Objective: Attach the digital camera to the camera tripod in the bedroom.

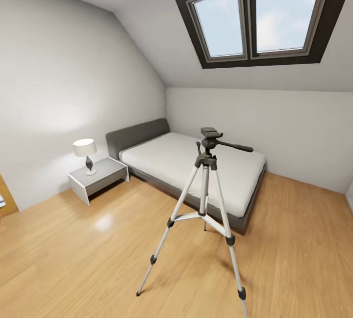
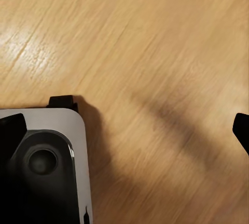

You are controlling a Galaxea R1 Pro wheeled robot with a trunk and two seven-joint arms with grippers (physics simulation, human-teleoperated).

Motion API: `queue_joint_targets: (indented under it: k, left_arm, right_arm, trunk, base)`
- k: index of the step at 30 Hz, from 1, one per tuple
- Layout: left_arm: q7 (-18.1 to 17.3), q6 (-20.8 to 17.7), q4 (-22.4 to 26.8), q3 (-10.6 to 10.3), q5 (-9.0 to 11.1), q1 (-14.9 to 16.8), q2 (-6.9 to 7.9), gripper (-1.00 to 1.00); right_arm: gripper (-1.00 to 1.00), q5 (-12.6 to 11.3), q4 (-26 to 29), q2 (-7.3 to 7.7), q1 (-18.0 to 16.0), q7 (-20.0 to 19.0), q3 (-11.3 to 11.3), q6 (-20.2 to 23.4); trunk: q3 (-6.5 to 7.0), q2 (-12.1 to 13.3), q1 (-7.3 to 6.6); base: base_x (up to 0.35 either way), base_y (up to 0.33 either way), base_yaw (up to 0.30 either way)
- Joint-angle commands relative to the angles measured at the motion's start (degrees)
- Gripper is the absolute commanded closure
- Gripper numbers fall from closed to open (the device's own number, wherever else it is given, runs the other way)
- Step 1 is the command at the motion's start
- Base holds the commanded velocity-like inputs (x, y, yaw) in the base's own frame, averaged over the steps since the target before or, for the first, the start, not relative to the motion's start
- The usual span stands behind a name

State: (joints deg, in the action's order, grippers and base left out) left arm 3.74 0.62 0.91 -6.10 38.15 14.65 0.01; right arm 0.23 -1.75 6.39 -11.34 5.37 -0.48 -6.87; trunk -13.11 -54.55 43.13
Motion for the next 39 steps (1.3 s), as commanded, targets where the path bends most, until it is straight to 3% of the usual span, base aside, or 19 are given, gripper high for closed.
queue_joint_targets:
  k: [1,13,28,39]
  left_arm:
    - [0.1,0.1,0.0,-0.5,0.4,0.0,-0.06,1.00]
    - [-0.5,-0.2,-0.8,-0.3,0.7,0.0,-0.95,1.00]
    - [-0.3,-0.2,-0.8,-0.3,0.9,0.0,-0.80,1.00]
    - [-0.3,-0.2,-0.8,-0.3,0.9,0.0,-0.71,1.00]
  right_arm:
    - [-1.00,0.0,-0.2,0.00,-0.1,0.1,0.0,-0.4]
    - [-1.00,0.1,-0.2,0.01,-0.1,-0.1,0.0,-0.4]
    - [-1.00,0.1,-0.2,0.01,-0.1,-0.3,0.0,-0.3]
    - [-1.00,0.0,-0.2,0.02,-0.1,0.0,0.0,-0.3]
  trunk:
    - [-0.07,-0.1,0.00]
    - [-0.07,-0.1,0.00]
    - [-0.07,-0.1,0.00]
    - [-0.07,-0.1,0.00]
  base:
    - [0.000,0.000,0.046]
    - [0.000,0.000,0.011]
    - [0.000,-0.002,0.000]
    - [0.061,-0.209,0.000]
